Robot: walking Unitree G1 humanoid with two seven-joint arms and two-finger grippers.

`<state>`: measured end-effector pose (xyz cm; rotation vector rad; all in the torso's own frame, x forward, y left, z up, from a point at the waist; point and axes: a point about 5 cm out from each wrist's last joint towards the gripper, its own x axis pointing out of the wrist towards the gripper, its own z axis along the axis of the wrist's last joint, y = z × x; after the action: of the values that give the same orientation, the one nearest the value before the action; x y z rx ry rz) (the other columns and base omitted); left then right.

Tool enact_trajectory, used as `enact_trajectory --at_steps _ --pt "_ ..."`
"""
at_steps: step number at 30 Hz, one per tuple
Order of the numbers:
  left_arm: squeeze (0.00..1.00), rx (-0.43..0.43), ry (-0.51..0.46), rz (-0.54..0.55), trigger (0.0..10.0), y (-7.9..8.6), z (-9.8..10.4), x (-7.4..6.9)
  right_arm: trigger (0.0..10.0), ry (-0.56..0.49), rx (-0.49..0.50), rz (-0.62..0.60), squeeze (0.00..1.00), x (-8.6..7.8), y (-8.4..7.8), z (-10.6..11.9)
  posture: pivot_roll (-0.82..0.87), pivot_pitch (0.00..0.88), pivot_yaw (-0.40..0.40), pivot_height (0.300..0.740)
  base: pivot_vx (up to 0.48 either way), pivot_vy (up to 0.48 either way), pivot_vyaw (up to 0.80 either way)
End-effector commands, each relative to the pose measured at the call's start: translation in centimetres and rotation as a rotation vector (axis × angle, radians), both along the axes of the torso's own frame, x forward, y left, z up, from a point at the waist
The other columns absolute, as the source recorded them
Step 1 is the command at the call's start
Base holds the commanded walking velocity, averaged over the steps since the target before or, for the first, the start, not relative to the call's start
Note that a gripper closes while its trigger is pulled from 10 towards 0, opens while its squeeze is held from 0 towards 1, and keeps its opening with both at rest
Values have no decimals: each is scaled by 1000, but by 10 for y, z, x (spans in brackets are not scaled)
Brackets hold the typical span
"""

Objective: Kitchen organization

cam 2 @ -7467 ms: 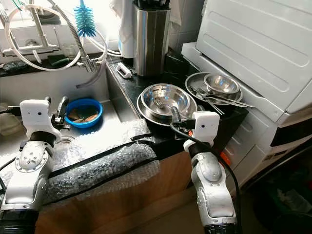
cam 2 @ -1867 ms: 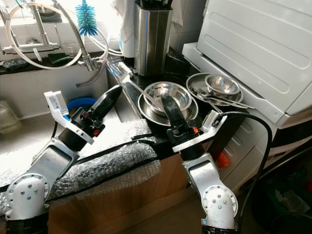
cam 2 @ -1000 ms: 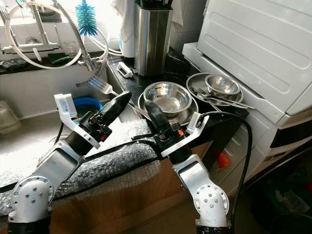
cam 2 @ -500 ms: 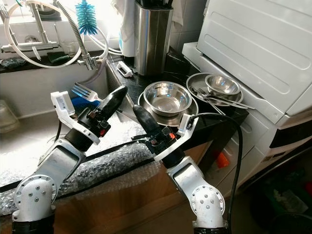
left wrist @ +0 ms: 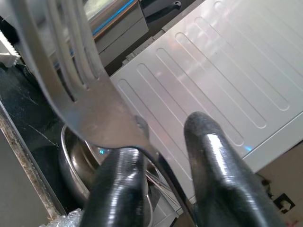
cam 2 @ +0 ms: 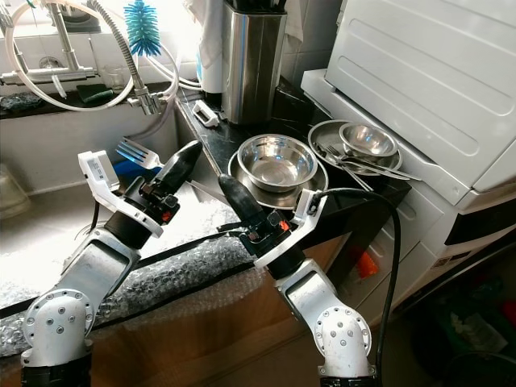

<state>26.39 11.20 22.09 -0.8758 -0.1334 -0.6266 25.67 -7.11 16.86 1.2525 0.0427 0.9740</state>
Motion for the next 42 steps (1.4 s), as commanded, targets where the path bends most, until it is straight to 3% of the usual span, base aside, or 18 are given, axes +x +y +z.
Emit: enact_trajectory --at_steps 1,18,19,20,21,22,25,31,36,37,38,40,42 --pt "0 -21 10 -8 0 -2 0 2 10000 8 24 -5 0 -1 4 -1 -21 0 -119 740 0 0 0" --pt "0 -58 21 -11 0 -3 0 3 10000 51 33 -140 0 12 -7 -3 -23 0 -117 740 0 0 0" --pt "0 -59 22 -1 0 -2 1 4 10000 50 35 -136 671 11 -7 -3 -23 0 -118 740 0 0 0" --pt "0 -59 22 -1 0 -2 1 4 10000 50 35 -136 671 11 -7 -3 -23 0 -118 740 0 0 0" --pt "0 -57 24 5 0 -1 1 5 10000 50 37 -133 929 11 -7 -3 -23 0 -118 740 0 0 0" --pt "0 -50 25 19 0 0 1 5 10000 51 38 -134 1000 11 -6 -3 -22 0 -118 740 0 0 0" --pt "0 -50 28 35 0 2 1 7 10000 51 41 -133 1000 11 -6 -3 -23 0 -118 740 0 0 0" --pt "0 -83 42 177 0 18 7 17 10000 39 51 -121 1000 9 -4 -1 -20 0 -119 740 0 0 0" --pt "0 -154 10 300 0 35 26 25 10000 32 37 -132 1000 10 -5 -1 -22 0 -116 740 0 0 0" --pt "0 -117 -4 358 0 39 32 28 10000 34 32 -143 0 10 -6 -1 -23 0 -114 740 0 0 0" --pt "0 -117 -4 358 0 39 32 28 10000 34 32 -143 0 10 -6 -1 -23 0 -114 740 0 0 0" --pt "0 83 -60 526 0 50 42 33 10000 33 28 -155 0 11 -7 -1 -27 0 -112 740 0 0 0" --pt "0 172 -107 598 3294 54 50 34 10000 22 21 -157 0 11 -7 0 -29 0 -109 740 0 0 0"
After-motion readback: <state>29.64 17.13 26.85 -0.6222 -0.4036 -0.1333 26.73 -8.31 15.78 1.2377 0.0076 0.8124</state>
